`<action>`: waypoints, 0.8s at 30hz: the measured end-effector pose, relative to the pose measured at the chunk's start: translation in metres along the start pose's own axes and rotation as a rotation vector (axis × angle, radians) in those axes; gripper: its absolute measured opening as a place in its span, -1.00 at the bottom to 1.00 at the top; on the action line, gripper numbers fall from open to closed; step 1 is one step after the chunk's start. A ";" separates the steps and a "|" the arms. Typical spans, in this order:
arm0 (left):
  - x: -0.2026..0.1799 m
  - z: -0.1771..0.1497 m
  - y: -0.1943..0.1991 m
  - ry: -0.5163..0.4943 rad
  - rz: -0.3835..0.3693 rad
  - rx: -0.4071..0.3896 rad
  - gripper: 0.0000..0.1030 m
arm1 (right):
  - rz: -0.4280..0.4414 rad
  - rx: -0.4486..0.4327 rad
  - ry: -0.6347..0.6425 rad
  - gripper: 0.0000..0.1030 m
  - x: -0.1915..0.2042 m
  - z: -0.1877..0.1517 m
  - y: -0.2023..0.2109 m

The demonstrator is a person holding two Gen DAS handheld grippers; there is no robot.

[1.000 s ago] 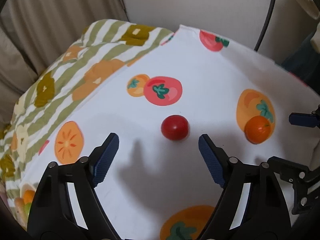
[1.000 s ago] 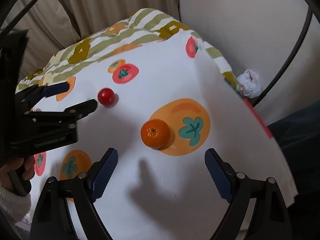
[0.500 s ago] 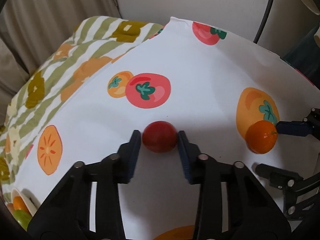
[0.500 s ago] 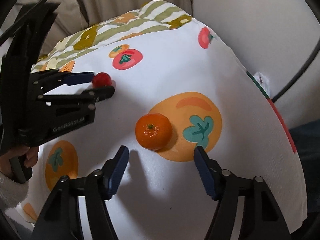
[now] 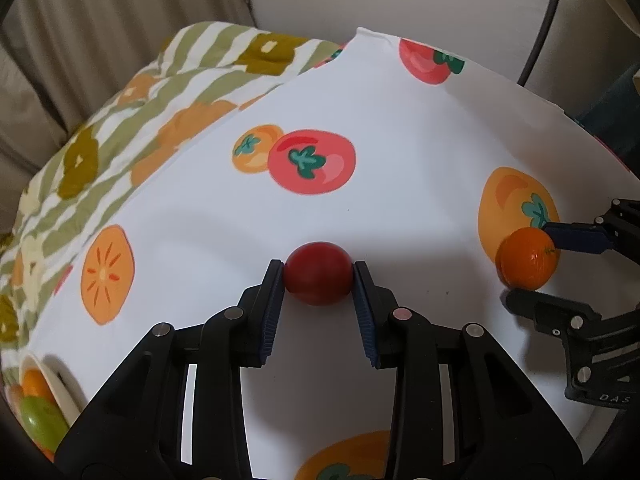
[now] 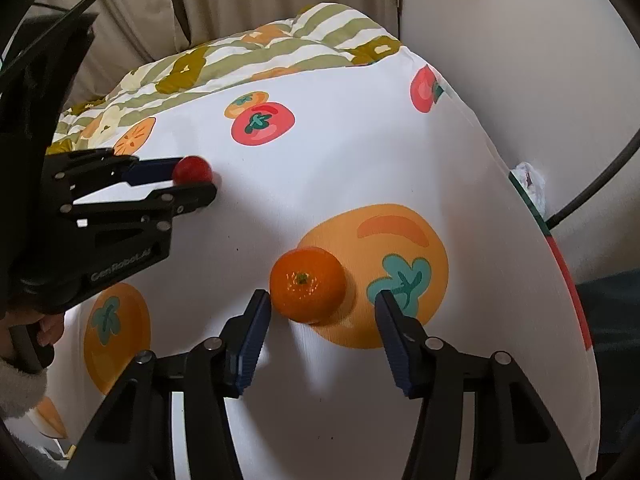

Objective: Organize fruits
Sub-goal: 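Grasp the last red tomato with the left tool while the right tool grasps the last tangerine, then carry the tomato and tangerine with both tools over the bowl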

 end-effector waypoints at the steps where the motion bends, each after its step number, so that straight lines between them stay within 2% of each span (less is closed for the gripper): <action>1: 0.001 -0.001 0.001 0.008 0.002 0.002 -0.25 | 0.000 -0.001 0.008 -0.03 0.002 0.001 -0.001; 5: 0.001 -0.006 0.003 0.029 0.014 0.005 -0.25 | 0.003 -0.005 0.038 -0.10 0.006 0.003 -0.002; 8: 0.003 -0.009 0.006 0.050 0.026 0.007 -0.25 | 0.011 -0.009 0.057 -0.32 0.008 0.005 -0.003; 17: 0.016 -0.021 0.033 0.136 0.084 -0.015 -0.25 | 0.031 -0.041 0.102 -0.34 0.014 0.014 0.005; 24: 0.036 -0.032 0.069 0.230 0.156 -0.043 -0.25 | 0.093 -0.072 0.169 -0.34 0.036 0.028 0.017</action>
Point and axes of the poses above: each gripper's, at about its wrist camera, not at the fingertips, and y roughly against the way its jaws point, x to its left, z to its top, the point moved 6 cm from there along -y, roughly the way its jaws point, and after that the axes turned 3 degrees about -y, right-handed, at the moved point
